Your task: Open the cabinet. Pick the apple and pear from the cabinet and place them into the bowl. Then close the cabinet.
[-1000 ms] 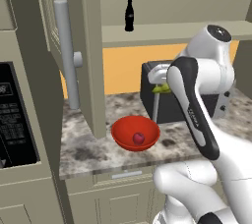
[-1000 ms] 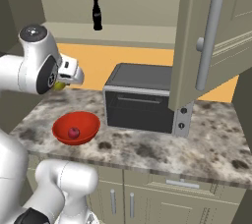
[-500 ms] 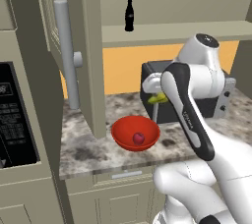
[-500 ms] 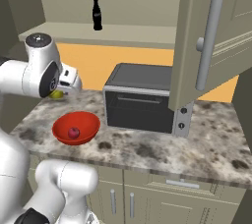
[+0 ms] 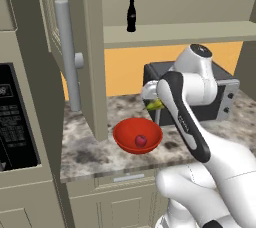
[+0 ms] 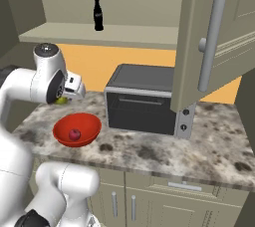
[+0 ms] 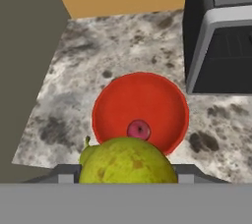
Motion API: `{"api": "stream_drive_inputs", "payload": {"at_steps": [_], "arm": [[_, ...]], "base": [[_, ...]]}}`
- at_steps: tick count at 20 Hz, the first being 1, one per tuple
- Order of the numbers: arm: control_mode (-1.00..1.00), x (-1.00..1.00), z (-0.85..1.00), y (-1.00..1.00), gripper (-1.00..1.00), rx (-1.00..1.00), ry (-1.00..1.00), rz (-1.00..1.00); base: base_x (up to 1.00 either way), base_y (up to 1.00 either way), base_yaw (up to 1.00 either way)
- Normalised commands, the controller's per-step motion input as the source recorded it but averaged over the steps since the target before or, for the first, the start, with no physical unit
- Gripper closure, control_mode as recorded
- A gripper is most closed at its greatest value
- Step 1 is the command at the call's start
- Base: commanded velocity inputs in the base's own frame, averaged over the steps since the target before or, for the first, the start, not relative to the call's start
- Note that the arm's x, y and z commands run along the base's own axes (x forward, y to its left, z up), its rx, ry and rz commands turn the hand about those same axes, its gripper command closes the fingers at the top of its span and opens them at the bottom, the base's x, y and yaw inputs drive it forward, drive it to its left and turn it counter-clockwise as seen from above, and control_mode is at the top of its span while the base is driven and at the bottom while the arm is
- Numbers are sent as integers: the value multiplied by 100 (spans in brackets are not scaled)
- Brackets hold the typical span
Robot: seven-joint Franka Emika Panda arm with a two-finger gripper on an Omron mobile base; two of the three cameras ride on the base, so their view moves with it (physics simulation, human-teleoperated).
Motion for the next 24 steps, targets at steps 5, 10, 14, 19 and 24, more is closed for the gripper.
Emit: {"api": "stream_drive_inputs", "payload": {"at_steps": [5,10,14,19,24], "arm": [[-100,24,-30,4,100,0,1,0],[-100,23,-31,1,100,0,2,0],[-100,20,-34,4,100,0,2,0],[-100,14,-37,10,100,0,3,0],[-100,16,-34,8,100,0,3,0]], "base": [[0,0,0],[0,0,0],[0,0,0],[0,0,0],[0,0,0]]}}
